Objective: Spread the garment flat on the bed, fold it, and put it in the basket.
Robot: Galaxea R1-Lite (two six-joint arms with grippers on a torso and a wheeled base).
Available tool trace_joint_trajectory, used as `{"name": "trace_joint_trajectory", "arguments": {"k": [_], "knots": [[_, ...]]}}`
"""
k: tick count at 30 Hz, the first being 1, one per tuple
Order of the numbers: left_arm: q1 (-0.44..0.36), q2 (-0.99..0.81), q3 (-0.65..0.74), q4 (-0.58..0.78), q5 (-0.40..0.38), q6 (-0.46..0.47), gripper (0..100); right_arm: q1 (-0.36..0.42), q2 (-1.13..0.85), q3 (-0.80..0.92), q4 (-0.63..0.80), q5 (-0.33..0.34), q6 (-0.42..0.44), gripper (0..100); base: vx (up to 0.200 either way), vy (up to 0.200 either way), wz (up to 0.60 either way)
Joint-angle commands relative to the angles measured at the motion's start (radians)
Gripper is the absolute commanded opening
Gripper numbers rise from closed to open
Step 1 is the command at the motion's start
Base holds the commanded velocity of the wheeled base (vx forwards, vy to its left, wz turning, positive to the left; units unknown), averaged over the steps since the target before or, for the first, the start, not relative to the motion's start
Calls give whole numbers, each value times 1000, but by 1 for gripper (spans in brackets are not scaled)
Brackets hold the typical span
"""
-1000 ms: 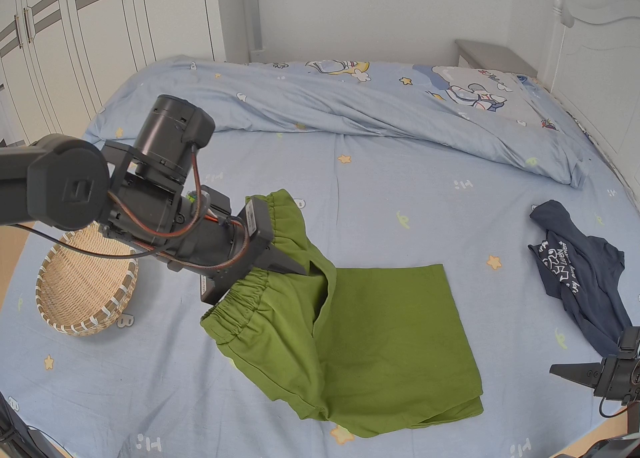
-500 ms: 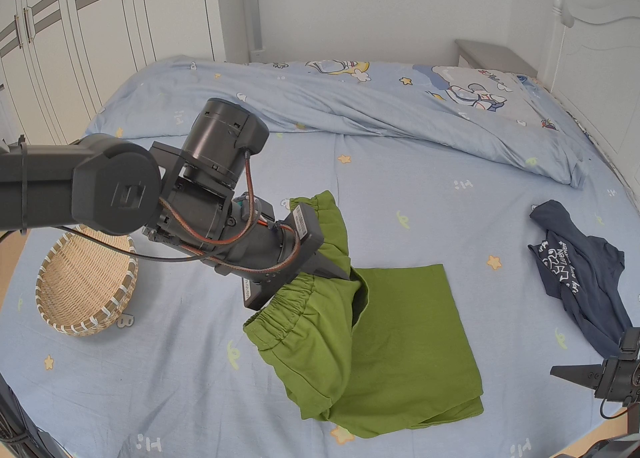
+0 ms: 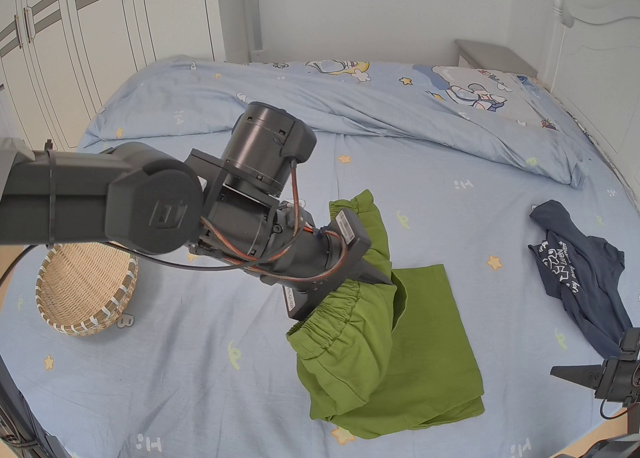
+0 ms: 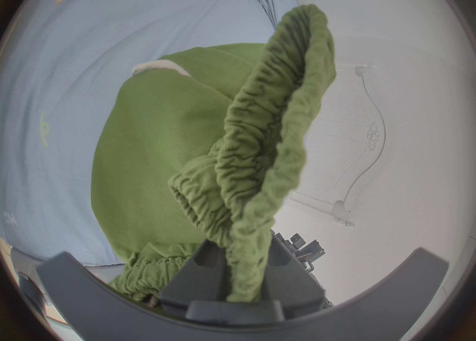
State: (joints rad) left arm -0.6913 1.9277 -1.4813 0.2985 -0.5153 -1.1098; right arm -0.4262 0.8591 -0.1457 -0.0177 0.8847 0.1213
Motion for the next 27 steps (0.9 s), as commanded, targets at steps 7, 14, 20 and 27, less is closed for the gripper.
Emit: {"name": "trace_joint_trajectory", "arguments": {"k": [7,14,20,27], "knots": [[-40,33,-1,-50,20,-51,0,0,1,0,-1,-1,0,100,0,0,0],[-63,40,-1,-94,28,-51,0,0,-8,2,-1,-1,0,100,0,0,0],[-67,48,-4,-131,29,-53,0,0,-11,2,-1,-1,0,100,0,0,0],[-67,59,-4,-139,32,-64,0,0,-11,3,-1,-1,0,100,0,0,0]]}}
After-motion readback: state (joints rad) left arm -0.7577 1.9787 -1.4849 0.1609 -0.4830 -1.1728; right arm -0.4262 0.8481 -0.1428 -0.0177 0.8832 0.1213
